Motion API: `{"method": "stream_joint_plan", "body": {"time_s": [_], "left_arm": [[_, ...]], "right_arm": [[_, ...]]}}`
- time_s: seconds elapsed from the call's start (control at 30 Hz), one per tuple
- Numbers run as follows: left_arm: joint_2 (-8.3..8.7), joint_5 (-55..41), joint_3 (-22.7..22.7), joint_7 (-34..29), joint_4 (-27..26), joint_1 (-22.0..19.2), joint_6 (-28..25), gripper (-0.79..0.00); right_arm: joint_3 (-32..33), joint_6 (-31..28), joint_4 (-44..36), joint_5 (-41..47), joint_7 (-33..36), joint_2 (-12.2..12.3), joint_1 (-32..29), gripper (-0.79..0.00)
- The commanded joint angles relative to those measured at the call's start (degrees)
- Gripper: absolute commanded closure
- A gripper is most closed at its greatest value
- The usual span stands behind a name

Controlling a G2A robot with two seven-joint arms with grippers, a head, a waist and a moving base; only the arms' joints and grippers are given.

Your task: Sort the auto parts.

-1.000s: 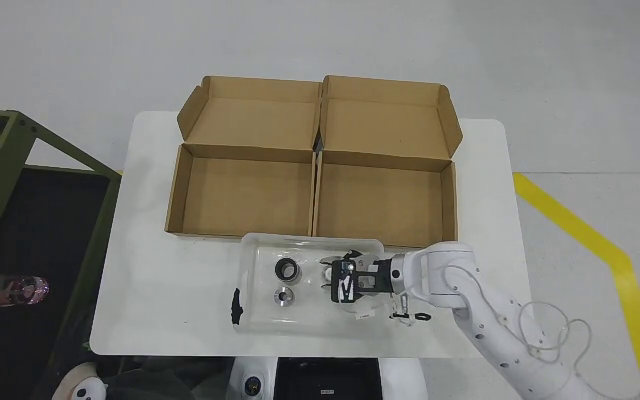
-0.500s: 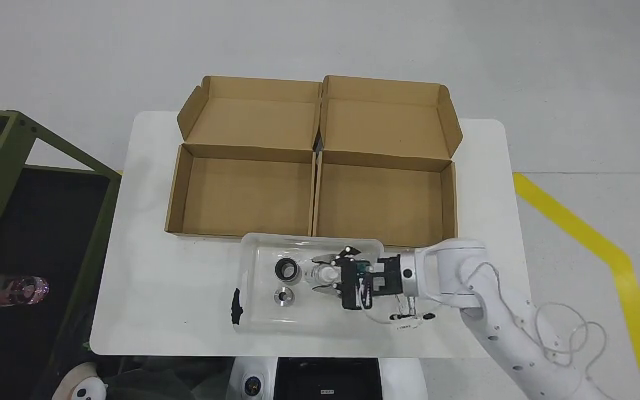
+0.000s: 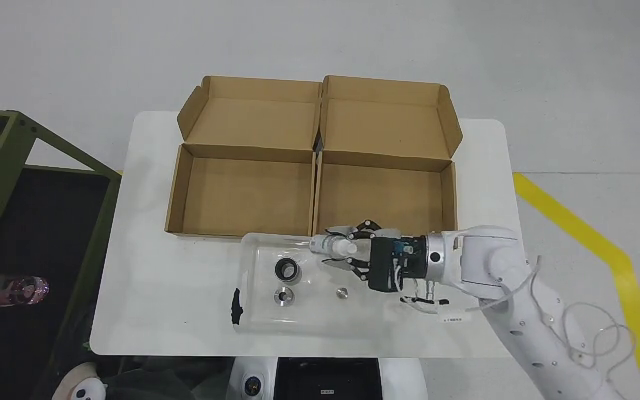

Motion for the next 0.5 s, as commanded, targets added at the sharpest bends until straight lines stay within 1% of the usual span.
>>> {"method": "stream_joint_plan", "body": {"time_s": [0.0, 0.17, 0.47], "left_arm": [[0.00, 0.00, 0.00, 0.00, 0.00, 0.00, 0.00, -0.785], [0.00, 0.00, 0.00, 0.00, 0.00, 0.00, 0.00, -0.785], [0.00, 0.00, 0.00, 0.00, 0.00, 0.00, 0.00, -0.785]], "right_arm": [[0.48, -0.04, 0.50, 0.60, -0.66, 0.02, 0.47, 0.000], [1.20, -0.32, 2.58, 2.08, -1.67, 0.00, 2.23, 0.000], [0.79, 1.60, 7.51, 4.18, -0.11, -0.34, 6.36, 0.000]]}}
